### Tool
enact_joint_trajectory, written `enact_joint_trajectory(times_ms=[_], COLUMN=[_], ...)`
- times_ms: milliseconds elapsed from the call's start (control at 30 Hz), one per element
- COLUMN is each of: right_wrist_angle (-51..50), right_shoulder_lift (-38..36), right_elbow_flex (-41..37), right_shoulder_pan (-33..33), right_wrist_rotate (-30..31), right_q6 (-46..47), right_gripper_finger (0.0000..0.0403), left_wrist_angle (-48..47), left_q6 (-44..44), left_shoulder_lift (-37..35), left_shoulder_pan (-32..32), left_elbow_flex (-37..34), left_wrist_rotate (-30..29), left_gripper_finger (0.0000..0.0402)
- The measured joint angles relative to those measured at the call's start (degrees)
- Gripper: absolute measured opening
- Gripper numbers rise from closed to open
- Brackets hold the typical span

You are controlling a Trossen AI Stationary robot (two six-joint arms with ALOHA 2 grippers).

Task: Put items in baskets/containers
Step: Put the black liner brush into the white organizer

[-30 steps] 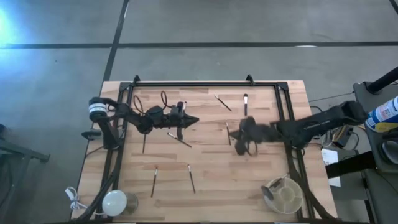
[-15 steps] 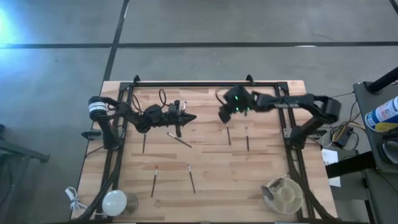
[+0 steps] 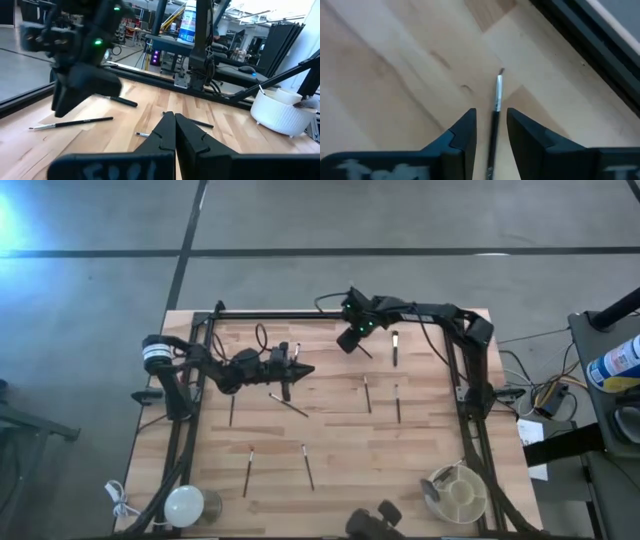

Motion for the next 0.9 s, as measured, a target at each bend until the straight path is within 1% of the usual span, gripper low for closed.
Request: enact_joint_trajectory(times_ms=[200, 333, 700, 900], right_wrist_angle=[-1.8, -3.1, -2.8, -3.3], right_shoulder_lift=[5.3, 7.6, 7.9, 5.8], right_elbow_flex=[5.5, 7.1, 6.8, 4.9], right_shoulder_pan=[-0.7, -0.7, -0.7, 1.1], right_wrist_rotate=[0.0, 0.0, 0.3, 2.1], right_q6=[-0.4, -0.6, -1.7, -1.9], right_gripper_finger=[0.0104, 0.0093, 0.0015, 0.0013], left_wrist_angle=[0.0, 0.0, 0.1, 0.1], left_q6=[0.3, 0.3, -0.3, -0.4], left_shoulder_lift=[0.0, 0.0, 0.0, 0.0], left_shoulder_pan=[0.1, 0.1, 0.4, 0.6], left_elbow_flex=[-0.6, -0.7, -1.2, -1.5], left_wrist_rotate=[0.0, 0.0, 0.0, 0.0], left_gripper_finger=[0.0, 0.0, 0.0, 0.0])
